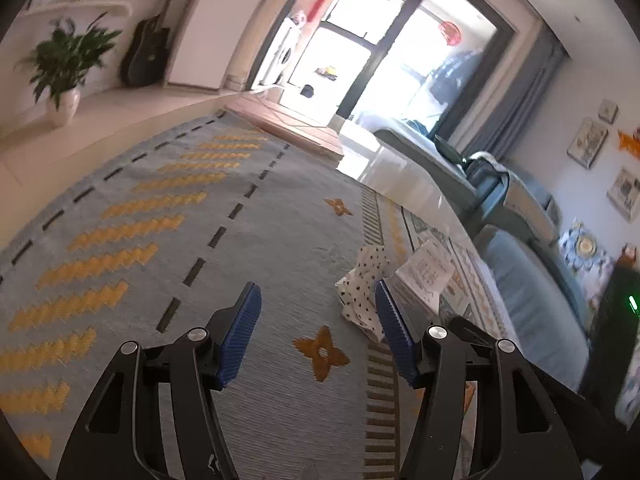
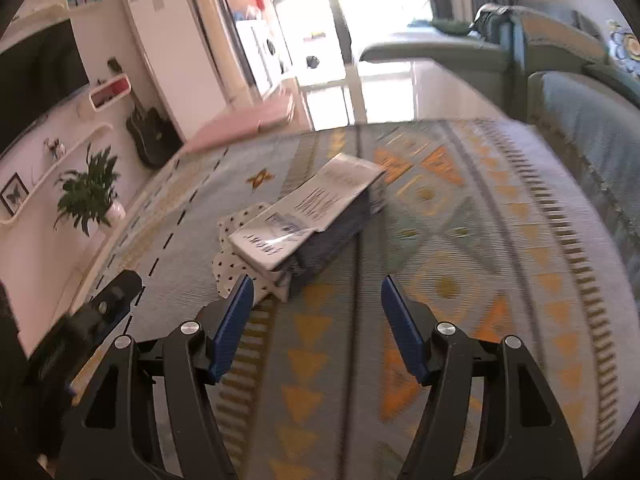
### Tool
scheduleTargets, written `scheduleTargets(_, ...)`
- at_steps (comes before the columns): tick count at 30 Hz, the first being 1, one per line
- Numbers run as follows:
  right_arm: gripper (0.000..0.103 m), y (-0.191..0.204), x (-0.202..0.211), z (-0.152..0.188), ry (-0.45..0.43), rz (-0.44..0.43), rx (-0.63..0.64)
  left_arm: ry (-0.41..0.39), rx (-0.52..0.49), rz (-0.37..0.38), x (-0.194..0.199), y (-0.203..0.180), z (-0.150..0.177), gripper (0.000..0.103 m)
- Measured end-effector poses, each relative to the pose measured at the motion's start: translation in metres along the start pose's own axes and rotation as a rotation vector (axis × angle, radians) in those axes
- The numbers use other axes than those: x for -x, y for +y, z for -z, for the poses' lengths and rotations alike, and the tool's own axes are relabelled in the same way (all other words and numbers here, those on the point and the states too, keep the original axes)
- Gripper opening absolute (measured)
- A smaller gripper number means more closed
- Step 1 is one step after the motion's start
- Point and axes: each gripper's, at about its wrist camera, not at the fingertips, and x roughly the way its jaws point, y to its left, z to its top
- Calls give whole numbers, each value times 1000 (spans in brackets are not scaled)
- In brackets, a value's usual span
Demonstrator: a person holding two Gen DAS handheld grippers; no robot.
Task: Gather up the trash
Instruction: 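Grasp the white tissue pack with the right tool while the left tool grasps the polka-dot paper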
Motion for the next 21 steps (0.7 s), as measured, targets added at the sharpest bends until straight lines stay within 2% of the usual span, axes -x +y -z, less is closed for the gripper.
scheduleTargets(5,63,6,-28,-7,47,13,-18,6,-36,-1,-4,-4,2,57)
scheduleTargets(8,63,-3,-34,-11,49,57,-30,7,-24,2,-3,-2,3,57)
scheduleTargets(10,63,-25,-27,-14,16,134,-79,6,-14,1,-5,1,2,57)
scheduleTargets(12,63,-48,-26,-17,23,184,-150,7,-15,6,-5,0,3,57)
scheduleTargets(13,63,-62,-25,-17,32,186,-195,7,-19,4,-4,0,4,57)
scheduleTargets(15,63,-64,-20,-19,21,139,-185,4,-31,1,-4,-2,4,57)
scheduleTargets(18,76,-44,-21,-25,9,75,-120,5,-47,5,-4,-5,5,57)
scheduleTargets(19,82,-36,-26,-28,10,70,-94,11,-55,11,-5,-7,6,57)
scheduleTargets(21,82,-25,-39,-32,14,107,-52,26,-71,20,-8,-10,7,57)
